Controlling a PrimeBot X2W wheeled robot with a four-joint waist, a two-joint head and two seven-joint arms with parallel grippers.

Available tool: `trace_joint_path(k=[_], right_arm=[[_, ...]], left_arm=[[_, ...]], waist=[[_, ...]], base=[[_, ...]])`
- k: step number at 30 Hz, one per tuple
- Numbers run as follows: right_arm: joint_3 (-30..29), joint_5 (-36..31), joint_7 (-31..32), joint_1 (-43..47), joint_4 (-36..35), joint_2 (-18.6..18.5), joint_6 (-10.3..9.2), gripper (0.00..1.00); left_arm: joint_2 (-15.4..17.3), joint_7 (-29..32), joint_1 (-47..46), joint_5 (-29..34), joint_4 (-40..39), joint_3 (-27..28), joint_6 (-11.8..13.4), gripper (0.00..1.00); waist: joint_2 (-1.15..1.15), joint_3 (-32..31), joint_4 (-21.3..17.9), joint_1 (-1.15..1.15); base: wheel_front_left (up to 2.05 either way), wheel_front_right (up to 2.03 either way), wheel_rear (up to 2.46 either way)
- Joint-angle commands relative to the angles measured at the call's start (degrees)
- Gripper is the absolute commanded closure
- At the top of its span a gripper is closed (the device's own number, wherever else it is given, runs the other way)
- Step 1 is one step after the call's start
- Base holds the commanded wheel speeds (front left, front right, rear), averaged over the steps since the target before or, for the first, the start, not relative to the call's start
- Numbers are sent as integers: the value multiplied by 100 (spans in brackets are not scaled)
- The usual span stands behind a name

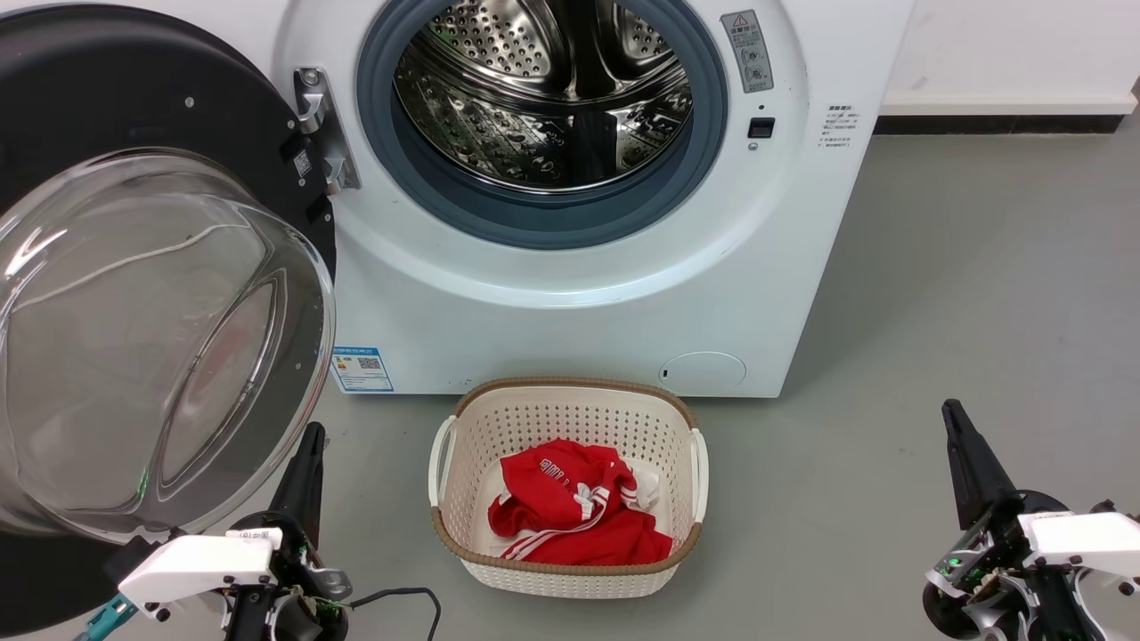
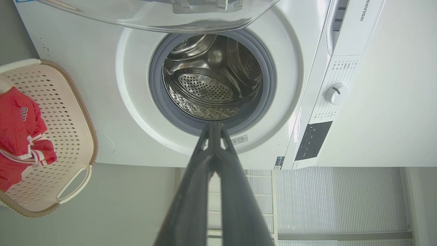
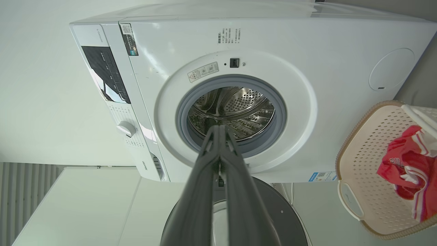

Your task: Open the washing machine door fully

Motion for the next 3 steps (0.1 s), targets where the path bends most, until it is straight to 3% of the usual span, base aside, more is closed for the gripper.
trace_joint_path(k=[1, 3], right_arm=[[-7, -18, 36, -73, 9, 15, 0, 100], [-12, -21, 33, -74, 9, 17, 0, 100]], left_arm=[[-5, 15, -54, -7, 4, 15, -21, 100], [-5, 15, -53, -7, 4, 15, -21, 100]], waist=[[0, 0, 0, 0], [0, 0, 0, 0]], base=[[0, 0, 0], [0, 0, 0]])
